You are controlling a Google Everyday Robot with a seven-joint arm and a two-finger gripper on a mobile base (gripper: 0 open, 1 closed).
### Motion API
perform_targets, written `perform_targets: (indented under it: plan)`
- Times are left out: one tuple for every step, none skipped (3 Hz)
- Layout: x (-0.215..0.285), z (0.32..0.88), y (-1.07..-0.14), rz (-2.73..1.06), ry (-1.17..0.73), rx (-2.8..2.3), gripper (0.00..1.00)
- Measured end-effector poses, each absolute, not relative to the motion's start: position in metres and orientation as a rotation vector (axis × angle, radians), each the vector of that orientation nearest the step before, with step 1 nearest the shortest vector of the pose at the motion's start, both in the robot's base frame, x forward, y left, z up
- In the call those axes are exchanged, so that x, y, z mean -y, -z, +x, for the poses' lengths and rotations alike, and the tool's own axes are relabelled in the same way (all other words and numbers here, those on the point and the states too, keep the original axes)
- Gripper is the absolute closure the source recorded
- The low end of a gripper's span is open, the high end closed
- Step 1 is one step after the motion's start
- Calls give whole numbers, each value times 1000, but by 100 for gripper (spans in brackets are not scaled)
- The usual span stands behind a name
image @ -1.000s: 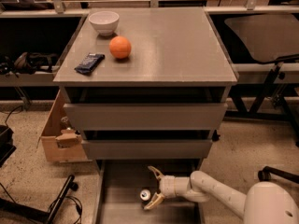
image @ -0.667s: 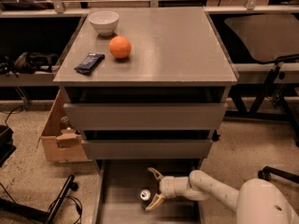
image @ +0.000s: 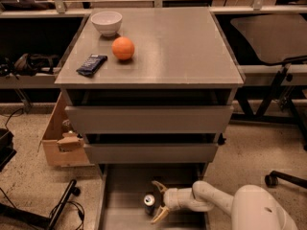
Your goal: Pick redbull can from bottom drawer and place on counter
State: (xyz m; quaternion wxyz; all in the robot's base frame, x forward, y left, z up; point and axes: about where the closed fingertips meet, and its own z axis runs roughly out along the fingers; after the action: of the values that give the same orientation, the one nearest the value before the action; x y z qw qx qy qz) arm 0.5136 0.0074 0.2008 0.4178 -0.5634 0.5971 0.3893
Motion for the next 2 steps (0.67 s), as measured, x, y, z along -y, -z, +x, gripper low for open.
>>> perform_targets:
  plan:
    - [-19, 509, -186, -1382, -1032, -1497, 18]
    - [-40, 515, -187, -1364, -1083, -1464, 42]
